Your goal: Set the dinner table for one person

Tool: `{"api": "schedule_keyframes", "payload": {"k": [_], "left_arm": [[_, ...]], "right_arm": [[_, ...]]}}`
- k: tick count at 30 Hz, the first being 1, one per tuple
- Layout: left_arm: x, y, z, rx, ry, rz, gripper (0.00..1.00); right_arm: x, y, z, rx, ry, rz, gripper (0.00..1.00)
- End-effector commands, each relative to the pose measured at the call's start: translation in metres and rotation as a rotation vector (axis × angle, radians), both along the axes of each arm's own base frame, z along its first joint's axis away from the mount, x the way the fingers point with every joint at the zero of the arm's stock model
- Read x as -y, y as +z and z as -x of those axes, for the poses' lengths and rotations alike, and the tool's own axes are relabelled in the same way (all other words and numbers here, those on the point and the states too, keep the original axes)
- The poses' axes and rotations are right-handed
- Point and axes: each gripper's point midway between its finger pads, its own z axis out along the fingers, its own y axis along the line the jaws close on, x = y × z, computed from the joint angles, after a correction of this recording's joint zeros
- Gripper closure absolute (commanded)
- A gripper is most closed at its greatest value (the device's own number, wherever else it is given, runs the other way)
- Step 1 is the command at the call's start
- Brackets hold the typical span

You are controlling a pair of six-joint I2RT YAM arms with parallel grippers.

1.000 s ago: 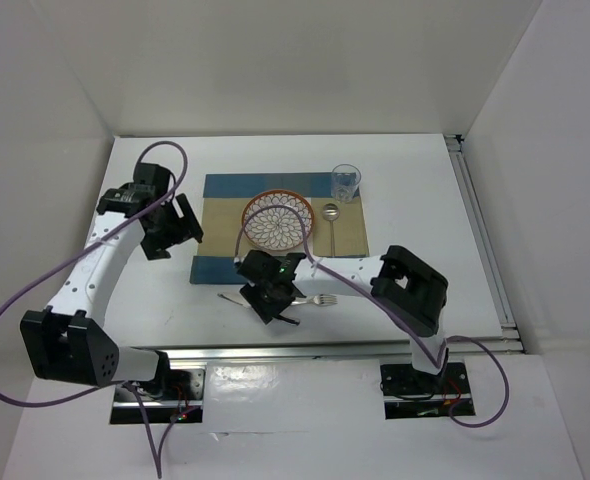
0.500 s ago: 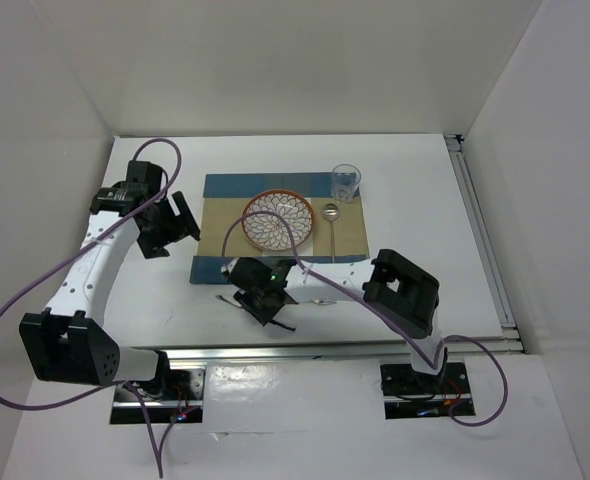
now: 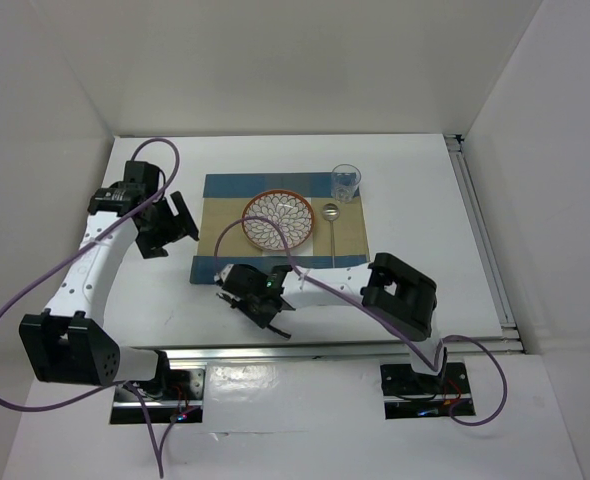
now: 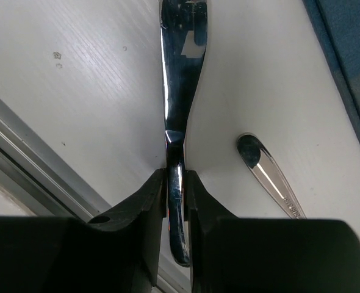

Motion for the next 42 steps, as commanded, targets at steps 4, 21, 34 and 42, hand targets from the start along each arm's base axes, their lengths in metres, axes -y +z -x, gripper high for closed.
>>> {"api": "schedule_keyframes", "payload": {"k": [4, 21, 34, 42], "left_arm": [[-0.005, 0.013, 0.001, 0.056, -0.003, -0.001, 0.06], [-0.009, 0.019, -0.002, 0.075, 0.003, 0.002, 0.06], [-0.005, 0.021, -0.004, 0.084, -0.006, 0.02, 0.06], [0.01, 0.019, -0.004, 0.098, -0.113, 0.056, 0.08]], "right_arm": [[0.002, 0.033, -0.018, 0.135, 0.024, -0.006, 1.0], [0.022, 0.09, -0.059, 0.186, -0.156, -0.114, 1.0], [0.148, 0.12, -0.142, 0.121, -0.65, -0.178, 1.0], [0.212, 0.089, -0.188, 0.071, -0.866, -0.125, 1.0]]}}
